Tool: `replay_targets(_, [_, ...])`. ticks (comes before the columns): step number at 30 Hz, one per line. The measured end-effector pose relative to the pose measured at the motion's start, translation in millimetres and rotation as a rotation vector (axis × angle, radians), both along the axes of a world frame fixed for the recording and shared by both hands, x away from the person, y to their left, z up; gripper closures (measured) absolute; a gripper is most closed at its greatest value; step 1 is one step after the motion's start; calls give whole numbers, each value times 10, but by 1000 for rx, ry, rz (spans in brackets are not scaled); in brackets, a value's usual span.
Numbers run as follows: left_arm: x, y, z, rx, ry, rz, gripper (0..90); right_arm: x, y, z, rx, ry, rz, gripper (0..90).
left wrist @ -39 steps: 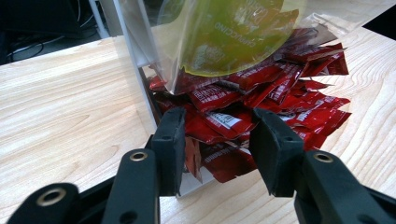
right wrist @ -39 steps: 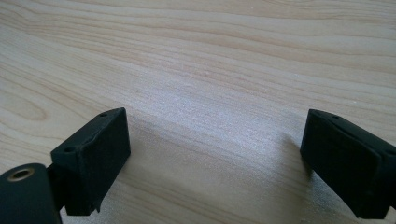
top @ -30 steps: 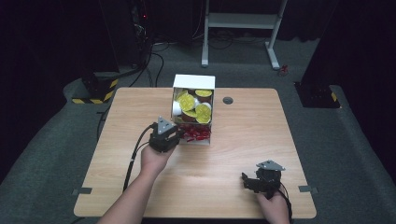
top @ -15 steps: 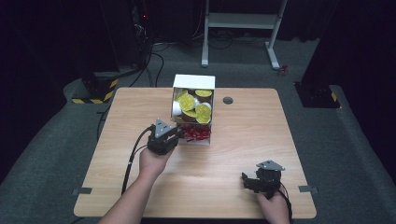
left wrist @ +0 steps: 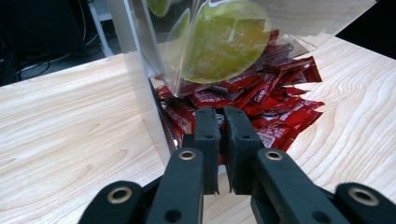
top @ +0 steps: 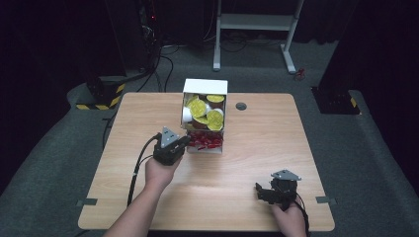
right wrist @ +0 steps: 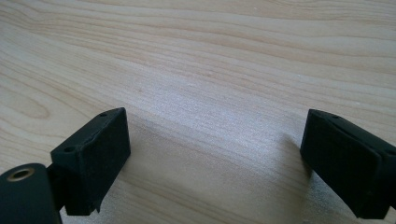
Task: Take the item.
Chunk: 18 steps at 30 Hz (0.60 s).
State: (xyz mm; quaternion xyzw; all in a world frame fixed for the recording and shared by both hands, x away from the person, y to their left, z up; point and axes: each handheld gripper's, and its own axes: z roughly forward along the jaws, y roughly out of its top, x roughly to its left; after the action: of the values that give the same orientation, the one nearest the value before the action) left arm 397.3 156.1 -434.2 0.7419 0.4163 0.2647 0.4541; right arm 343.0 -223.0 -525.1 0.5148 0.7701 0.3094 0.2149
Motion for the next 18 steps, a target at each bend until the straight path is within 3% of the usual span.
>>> replay_targets(18, [-175,107,52,-37,-20,-14,862,-1,2,0,2,1,-2,83])
